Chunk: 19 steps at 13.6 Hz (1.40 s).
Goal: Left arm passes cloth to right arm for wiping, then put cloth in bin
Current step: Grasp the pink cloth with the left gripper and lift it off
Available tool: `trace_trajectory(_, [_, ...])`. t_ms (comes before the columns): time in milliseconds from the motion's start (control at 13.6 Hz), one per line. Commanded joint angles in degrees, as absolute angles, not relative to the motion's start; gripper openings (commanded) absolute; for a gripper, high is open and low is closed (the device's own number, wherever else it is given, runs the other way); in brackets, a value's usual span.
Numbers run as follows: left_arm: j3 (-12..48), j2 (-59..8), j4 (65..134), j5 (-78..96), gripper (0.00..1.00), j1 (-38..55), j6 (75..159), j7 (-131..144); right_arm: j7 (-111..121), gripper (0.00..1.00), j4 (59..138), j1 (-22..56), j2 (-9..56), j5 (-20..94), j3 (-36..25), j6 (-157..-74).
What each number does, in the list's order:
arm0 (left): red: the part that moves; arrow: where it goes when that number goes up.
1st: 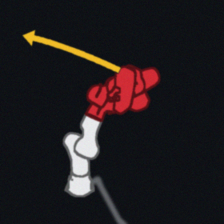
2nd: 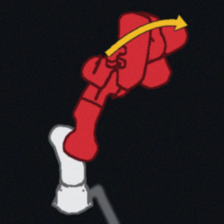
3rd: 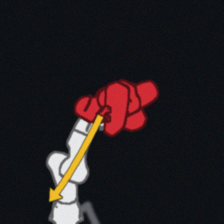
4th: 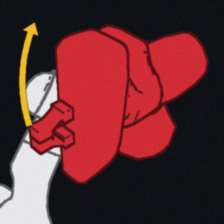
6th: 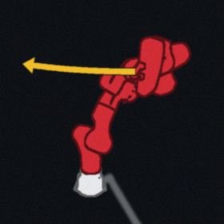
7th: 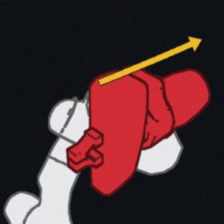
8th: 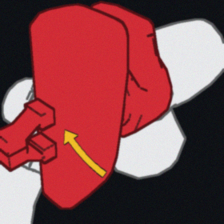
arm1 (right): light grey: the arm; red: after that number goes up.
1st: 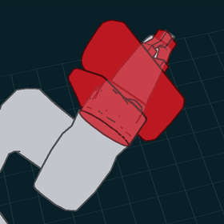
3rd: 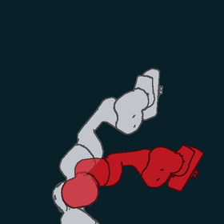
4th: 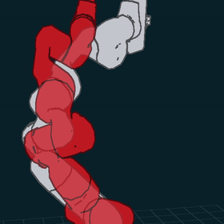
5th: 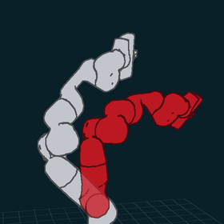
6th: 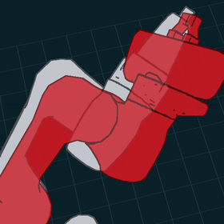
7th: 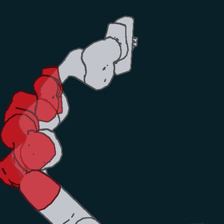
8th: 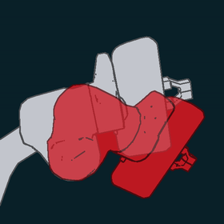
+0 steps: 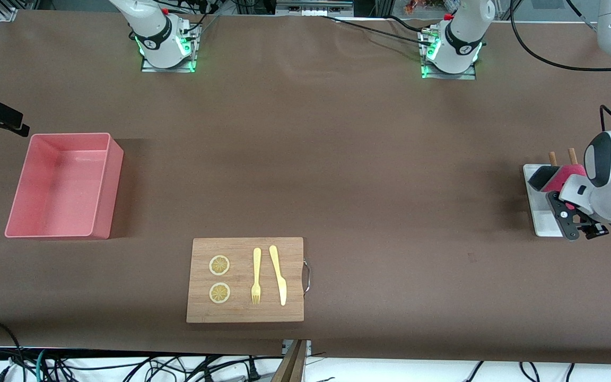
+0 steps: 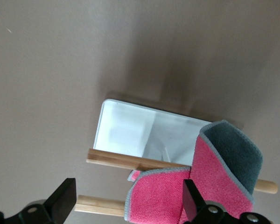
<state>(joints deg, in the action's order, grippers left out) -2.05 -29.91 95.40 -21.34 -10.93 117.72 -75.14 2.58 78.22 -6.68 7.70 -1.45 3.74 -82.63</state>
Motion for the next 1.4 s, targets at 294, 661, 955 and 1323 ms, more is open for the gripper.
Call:
trace_trajectory(294, [-1.41,-30.85,95.54,-21.8,0.59,-12.74,118.65,-80.24,2.81,1.0,77.17,-6.86,7.82,-0.88,4.31,-82.27])
trace_trajectory(661, [-1.41,-31.29,95.54,-21.8,0.23,-13.01,118.48,-82.71,2.81,1.0,77.17,-6.94,7.82,-0.88,4.31,-82.27])
trace_trajectory(955, [-1.41,-30.85,95.1,-21.8,0.0,-12.92,117.95,-82.79,2.81,1.0,77.17,-6.94,7.82,-0.88,4.22,-82.27])
trace_trajectory(1323, [2.0,-25.5,94.13,-21.45,0.0,-12.3,109.45,-82.62,2.9,1.0,77.17,-6.94,7.82,-0.88,4.22,-82.27])
